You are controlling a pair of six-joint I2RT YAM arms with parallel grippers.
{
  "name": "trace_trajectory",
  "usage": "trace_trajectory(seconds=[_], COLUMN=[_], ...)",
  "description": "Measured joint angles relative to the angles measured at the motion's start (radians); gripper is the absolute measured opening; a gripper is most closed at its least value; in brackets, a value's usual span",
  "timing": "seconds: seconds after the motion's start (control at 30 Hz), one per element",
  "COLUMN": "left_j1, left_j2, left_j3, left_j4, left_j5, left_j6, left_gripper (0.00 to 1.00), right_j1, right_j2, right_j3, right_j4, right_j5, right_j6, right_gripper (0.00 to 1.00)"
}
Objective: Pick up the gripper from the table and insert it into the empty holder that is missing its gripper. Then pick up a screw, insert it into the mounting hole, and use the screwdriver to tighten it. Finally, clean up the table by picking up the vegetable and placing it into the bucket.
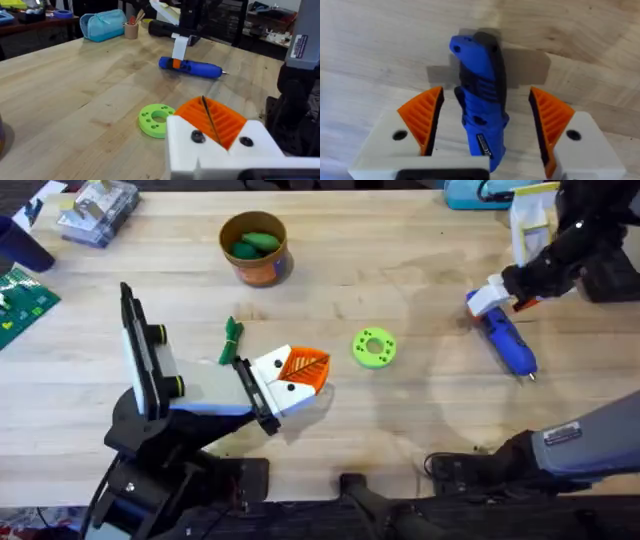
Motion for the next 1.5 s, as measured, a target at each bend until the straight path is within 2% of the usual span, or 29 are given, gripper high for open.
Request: trace_trajectory(seconds=[0.23, 0.53, 0.6, 0.63, 0.7, 0.8, 0.83, 0.87, 1.07, 1.17, 1.5], left_j1=[0.0, 0.0, 0.0, 0.0, 0.0, 0.0, 0.0, 0.0, 0.0, 0.0, 0.0], left_j2=[0.0, 0.0, 0.0, 0.0, 0.0, 0.0, 0.0, 0.0, 0.0, 0.0, 0.0], left_j3=[0.0, 0.0, 0.0, 0.0, 0.0, 0.0, 0.0, 0.0, 0.0, 0.0, 0.0], left_j4=[0.0, 0.0, 0.0, 0.0, 0.0, 0.0, 0.0, 0.0, 0.0, 0.0, 0.0], left_j5=[0.0, 0.0, 0.0, 0.0, 0.0, 0.0, 0.0, 0.0, 0.0, 0.0, 0.0], left_j6=[0.0, 0.0, 0.0, 0.0, 0.0, 0.0, 0.0, 0.0, 0.0, 0.0, 0.0], left_gripper=[0.018, 0.018, 0.018, 0.018, 0.018, 0.018, 0.018, 0.018, 0.018, 0.018, 0.018], right_j1=[0.003, 0.009, 0.009, 0.008, 0.005, 0.004, 0.004, 0.004, 0.004, 0.007, 0.012], right_j2=[0.08, 0.085, 0.086, 0.086, 0.087, 0.092, 0.095, 0.096, 0.082, 0.032, -0.371], right_j3=[0.0, 0.003, 0.003, 0.003, 0.003, 0.004, 0.004, 0.005, 0.003, -0.005, -0.009], right_j4=[0.003, 0.01, 0.017, 0.023, 0.037, 0.054, 0.059, 0.061, 0.062, 0.065, 0.062], right_j5=[0.016, 0.032, 0.04, 0.046, 0.052, 0.048, 0.048, 0.047, 0.033, 0.009, -0.015], right_j6=[0.0, 0.002, 0.004, 0.005, 0.013, 0.02, 0.024, 0.027, 0.045, 0.065, 0.179], right_gripper=[0.996, 0.976, 0.872, 0.778, 0.572, 0.159, 0.061, 0.028, 0.026, 0.026, 0.026])
